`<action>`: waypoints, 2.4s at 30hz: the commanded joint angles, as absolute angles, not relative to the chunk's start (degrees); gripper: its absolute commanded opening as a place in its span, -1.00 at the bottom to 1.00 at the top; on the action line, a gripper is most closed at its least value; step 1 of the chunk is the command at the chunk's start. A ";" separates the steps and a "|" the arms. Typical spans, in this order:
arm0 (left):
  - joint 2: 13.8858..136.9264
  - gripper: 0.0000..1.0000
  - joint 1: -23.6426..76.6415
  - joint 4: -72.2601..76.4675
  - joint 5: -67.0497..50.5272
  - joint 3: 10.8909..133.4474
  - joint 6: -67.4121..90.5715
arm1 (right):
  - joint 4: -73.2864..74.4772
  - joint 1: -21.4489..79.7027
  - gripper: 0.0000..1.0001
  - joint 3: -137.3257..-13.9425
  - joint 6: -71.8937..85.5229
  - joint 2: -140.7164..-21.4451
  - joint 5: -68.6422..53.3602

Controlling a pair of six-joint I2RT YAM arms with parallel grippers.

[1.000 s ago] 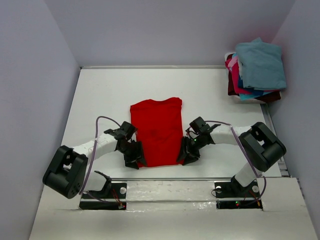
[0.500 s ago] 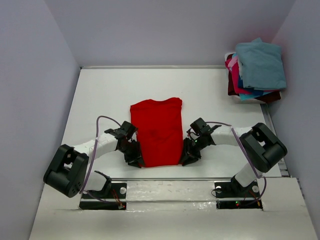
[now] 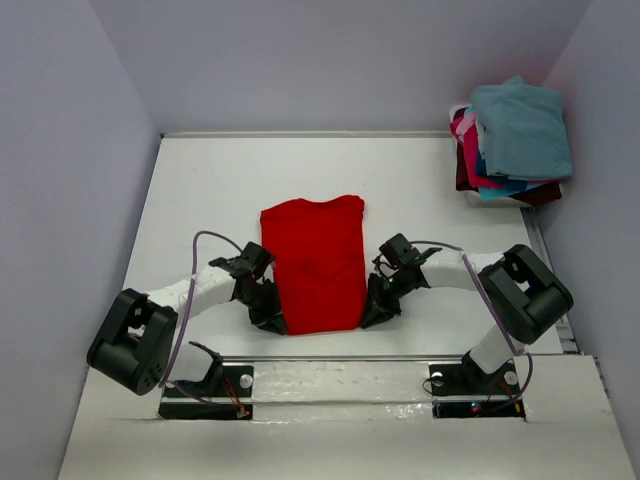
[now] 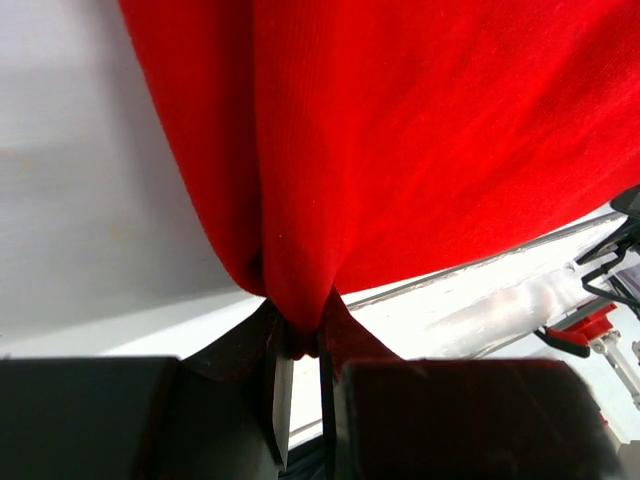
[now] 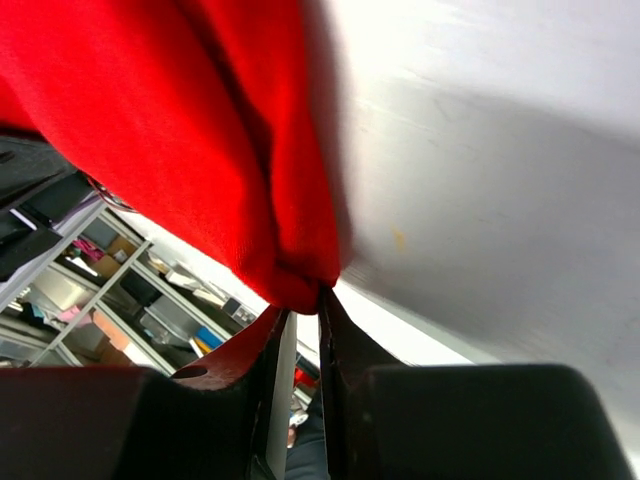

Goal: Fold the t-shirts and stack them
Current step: Fold the tshirt

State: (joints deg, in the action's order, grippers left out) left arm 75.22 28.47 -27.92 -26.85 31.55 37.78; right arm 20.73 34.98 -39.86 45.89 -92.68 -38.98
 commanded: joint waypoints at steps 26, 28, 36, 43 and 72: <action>73.91 -0.89 31.20 -34.89 -20.92 38.14 31.29 | 33.31 37.79 0.01 -48.43 38.23 -91.49 -33.14; 74.00 -0.89 31.20 -34.89 -21.09 38.23 31.29 | 32.53 37.79 0.03 -47.73 38.49 -91.76 -33.05; 73.92 -0.89 31.73 -34.98 -21.18 38.06 31.20 | 27.87 37.79 0.18 -45.00 40.78 -94.56 -32.78; 74.09 -0.89 31.73 -35.68 -21.18 38.41 31.03 | 22.33 37.79 0.23 -44.56 42.89 -98.26 -33.31; 74.88 -0.89 32.26 -35.07 -21.71 38.32 30.94 | 28.04 38.41 0.17 -47.90 43.42 -93.69 -26.36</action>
